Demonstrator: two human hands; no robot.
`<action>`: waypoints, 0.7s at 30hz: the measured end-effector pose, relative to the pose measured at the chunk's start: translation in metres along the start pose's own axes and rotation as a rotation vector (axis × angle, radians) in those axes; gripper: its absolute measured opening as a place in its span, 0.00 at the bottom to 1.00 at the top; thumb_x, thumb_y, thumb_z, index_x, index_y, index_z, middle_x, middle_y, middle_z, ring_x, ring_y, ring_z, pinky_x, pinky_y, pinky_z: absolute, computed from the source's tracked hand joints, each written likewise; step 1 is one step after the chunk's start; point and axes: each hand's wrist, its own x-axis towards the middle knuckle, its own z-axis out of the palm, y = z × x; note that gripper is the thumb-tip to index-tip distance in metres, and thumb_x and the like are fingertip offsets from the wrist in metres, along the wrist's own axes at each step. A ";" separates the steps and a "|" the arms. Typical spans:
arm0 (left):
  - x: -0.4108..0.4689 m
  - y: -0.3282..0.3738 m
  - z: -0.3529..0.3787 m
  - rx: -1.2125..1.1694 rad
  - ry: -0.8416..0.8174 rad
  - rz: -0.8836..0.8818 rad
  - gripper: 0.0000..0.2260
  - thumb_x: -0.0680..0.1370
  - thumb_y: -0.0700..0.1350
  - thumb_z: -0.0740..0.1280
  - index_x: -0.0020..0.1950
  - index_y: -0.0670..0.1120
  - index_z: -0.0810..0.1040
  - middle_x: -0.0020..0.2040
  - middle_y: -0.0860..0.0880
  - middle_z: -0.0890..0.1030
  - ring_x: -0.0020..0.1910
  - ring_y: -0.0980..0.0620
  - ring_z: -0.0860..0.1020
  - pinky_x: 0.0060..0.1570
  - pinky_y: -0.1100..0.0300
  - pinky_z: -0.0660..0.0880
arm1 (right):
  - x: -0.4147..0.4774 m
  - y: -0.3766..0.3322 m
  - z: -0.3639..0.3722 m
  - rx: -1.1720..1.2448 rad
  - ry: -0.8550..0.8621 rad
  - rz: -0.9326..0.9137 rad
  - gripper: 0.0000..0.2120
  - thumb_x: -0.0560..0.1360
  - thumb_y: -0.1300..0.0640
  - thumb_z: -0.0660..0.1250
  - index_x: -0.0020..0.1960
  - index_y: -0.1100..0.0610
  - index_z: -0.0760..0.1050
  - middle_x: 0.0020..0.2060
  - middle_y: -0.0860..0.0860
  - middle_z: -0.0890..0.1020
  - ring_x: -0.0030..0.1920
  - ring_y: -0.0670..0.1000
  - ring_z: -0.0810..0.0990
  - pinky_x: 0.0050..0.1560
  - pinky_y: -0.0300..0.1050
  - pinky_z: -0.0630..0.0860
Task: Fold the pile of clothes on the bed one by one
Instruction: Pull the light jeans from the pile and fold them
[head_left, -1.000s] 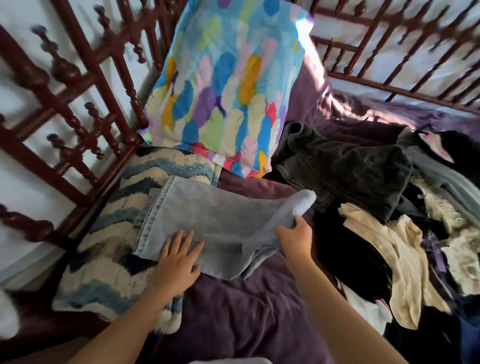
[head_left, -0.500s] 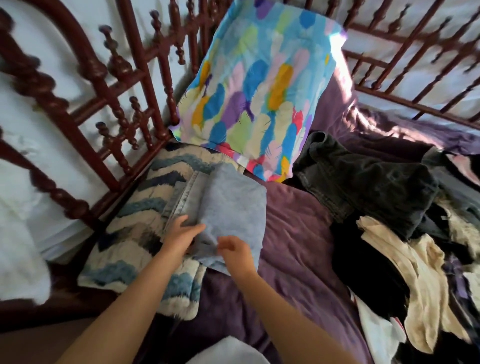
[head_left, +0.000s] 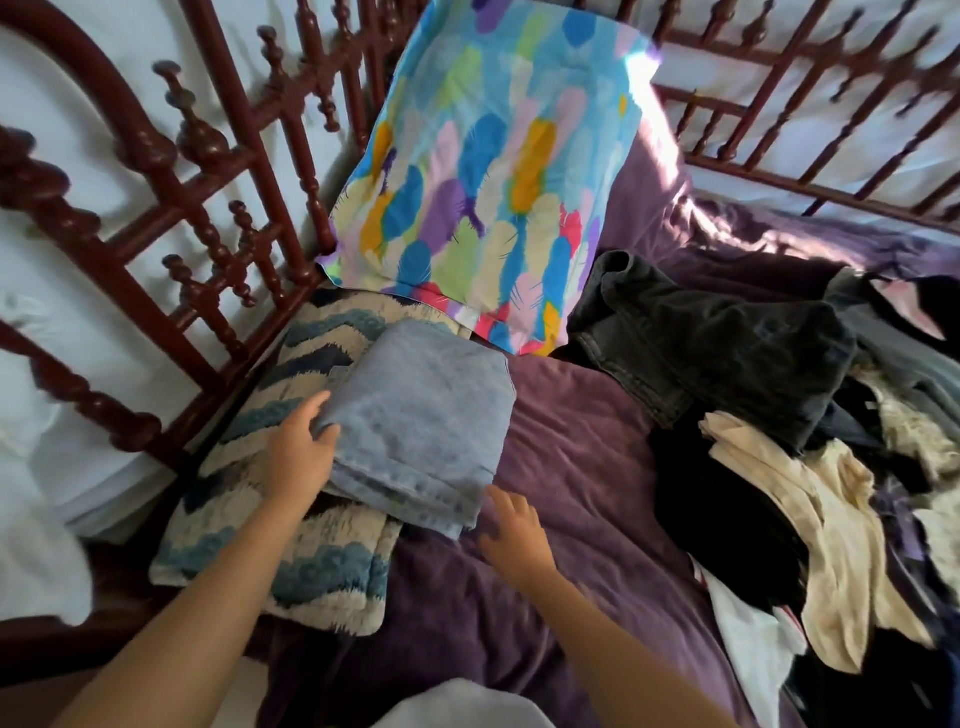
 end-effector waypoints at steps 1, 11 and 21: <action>-0.002 -0.010 0.001 0.152 0.012 0.039 0.21 0.78 0.40 0.65 0.70 0.41 0.68 0.66 0.39 0.73 0.65 0.39 0.70 0.62 0.45 0.69 | -0.001 0.000 0.004 -0.077 -0.018 -0.044 0.32 0.77 0.56 0.61 0.76 0.50 0.51 0.72 0.52 0.59 0.70 0.56 0.60 0.67 0.49 0.63; -0.020 -0.067 0.035 0.926 -0.161 0.882 0.45 0.56 0.52 0.80 0.69 0.46 0.65 0.68 0.40 0.71 0.75 0.42 0.50 0.70 0.48 0.51 | 0.033 -0.023 0.059 -0.308 0.187 -0.160 0.76 0.36 0.44 0.81 0.76 0.51 0.45 0.53 0.61 0.81 0.51 0.62 0.82 0.41 0.53 0.80; -0.004 -0.047 0.043 0.905 -0.153 0.699 0.47 0.47 0.54 0.83 0.63 0.41 0.76 0.59 0.36 0.78 0.56 0.37 0.78 0.48 0.43 0.78 | 0.070 -0.034 0.027 -0.430 0.308 -0.252 0.39 0.38 0.56 0.82 0.47 0.51 0.72 0.34 0.52 0.78 0.31 0.56 0.79 0.21 0.40 0.71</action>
